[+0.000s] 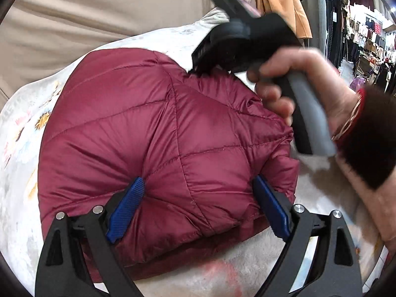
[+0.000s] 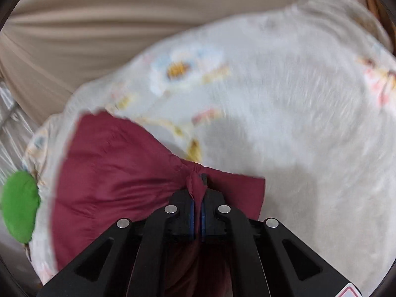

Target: Fold large clothes

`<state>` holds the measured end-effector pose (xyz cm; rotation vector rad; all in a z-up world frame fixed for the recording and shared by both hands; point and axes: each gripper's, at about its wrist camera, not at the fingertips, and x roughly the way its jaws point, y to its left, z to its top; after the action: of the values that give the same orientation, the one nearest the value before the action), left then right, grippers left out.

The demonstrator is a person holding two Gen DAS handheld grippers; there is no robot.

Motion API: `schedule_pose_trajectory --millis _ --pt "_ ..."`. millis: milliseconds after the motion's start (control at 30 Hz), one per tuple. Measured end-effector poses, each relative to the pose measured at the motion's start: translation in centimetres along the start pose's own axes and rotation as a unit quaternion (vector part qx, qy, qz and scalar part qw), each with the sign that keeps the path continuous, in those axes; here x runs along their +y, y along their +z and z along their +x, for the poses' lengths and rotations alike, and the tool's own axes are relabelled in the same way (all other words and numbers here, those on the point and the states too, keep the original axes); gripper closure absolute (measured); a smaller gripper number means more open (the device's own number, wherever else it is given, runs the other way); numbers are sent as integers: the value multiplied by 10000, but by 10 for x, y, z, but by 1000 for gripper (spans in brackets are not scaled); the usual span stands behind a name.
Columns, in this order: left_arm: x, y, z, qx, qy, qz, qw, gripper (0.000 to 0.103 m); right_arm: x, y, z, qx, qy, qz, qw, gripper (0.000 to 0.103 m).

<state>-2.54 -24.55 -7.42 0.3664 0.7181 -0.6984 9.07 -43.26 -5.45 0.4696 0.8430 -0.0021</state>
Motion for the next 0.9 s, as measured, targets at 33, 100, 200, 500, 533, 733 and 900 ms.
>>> schedule_pose_trajectory --millis 33,100,200,500,533,733,900 --pt "2 0 0 14 -19 -31 10000 16 0 0 -5 -35 -43 42 10000 101" --pt "6 1 0 47 -74 -112 9999 16 9 -3 -37 -354 -274 -32 9990 99" --pt "10 2 -2 46 -113 -191 9997 15 26 -25 -95 -833 -234 -278 9959 93" --pt "14 6 -8 64 -101 -255 9996 16 44 -128 -131 -382 -301 -534 9974 91" --pt "15 6 -11 81 -90 -266 9996 16 45 -135 -128 -314 -284 -539 9976 91" --pt "20 -3 -32 83 51 -323 9994 16 34 -153 -99 114 -300 -421 9986 91" --pt "36 -3 -46 24 219 -463 9987 16 28 -158 -82 338 -361 -361 9981 91"
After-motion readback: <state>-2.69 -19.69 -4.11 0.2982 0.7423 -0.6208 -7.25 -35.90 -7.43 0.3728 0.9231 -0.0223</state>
